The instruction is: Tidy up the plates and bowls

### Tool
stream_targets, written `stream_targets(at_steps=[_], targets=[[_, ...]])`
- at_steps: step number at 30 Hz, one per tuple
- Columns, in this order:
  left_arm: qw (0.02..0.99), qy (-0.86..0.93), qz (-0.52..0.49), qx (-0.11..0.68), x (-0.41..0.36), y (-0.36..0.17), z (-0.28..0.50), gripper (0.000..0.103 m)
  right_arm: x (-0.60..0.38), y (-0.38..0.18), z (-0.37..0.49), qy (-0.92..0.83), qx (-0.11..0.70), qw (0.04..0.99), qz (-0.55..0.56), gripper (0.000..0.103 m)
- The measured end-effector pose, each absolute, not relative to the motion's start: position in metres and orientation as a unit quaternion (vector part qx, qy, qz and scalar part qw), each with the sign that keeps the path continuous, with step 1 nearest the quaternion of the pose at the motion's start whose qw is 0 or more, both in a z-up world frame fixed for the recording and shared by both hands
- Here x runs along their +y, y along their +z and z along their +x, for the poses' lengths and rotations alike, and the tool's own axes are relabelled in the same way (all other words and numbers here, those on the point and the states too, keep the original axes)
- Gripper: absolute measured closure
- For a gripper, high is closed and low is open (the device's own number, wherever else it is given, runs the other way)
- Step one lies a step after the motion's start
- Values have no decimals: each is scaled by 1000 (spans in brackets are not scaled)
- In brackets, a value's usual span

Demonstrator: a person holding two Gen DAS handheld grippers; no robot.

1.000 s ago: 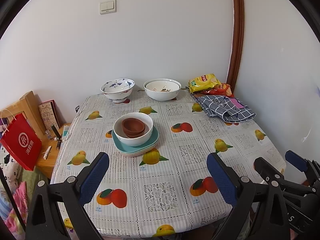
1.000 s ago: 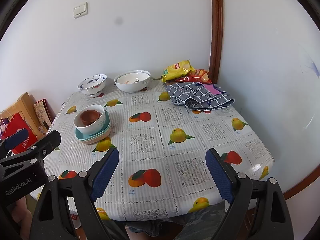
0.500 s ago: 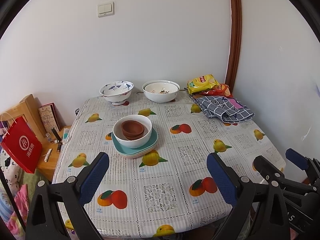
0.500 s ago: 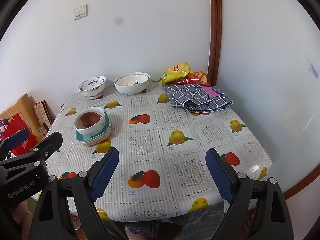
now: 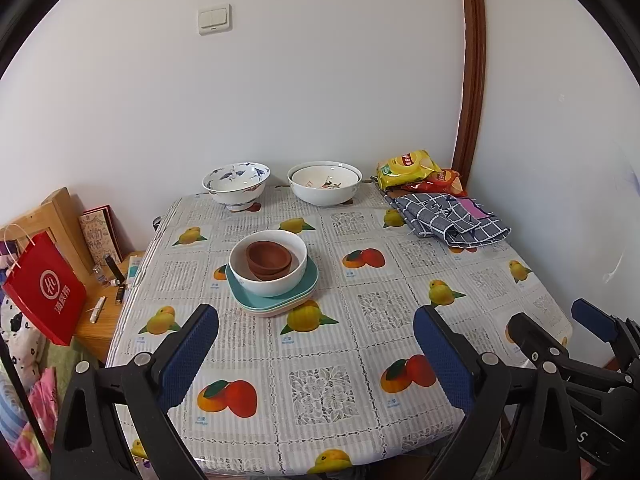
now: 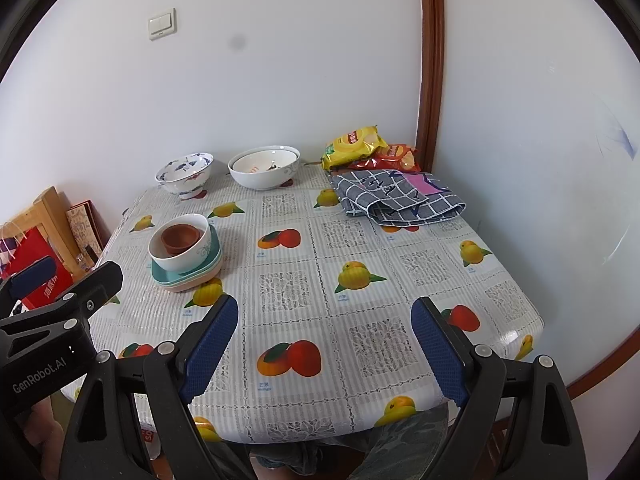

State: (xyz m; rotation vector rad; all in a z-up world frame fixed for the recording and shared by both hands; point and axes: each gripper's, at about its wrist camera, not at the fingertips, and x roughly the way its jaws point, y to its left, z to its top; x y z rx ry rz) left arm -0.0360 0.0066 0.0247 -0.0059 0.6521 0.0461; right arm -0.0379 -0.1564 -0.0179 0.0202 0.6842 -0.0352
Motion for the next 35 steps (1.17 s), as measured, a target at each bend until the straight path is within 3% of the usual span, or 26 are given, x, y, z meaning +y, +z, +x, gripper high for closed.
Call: stream_targets(at_steps=[35], targets=[[948, 30, -5, 316, 9, 26, -39, 4, -154, -13, -43, -11, 329, 944, 11, 15]])
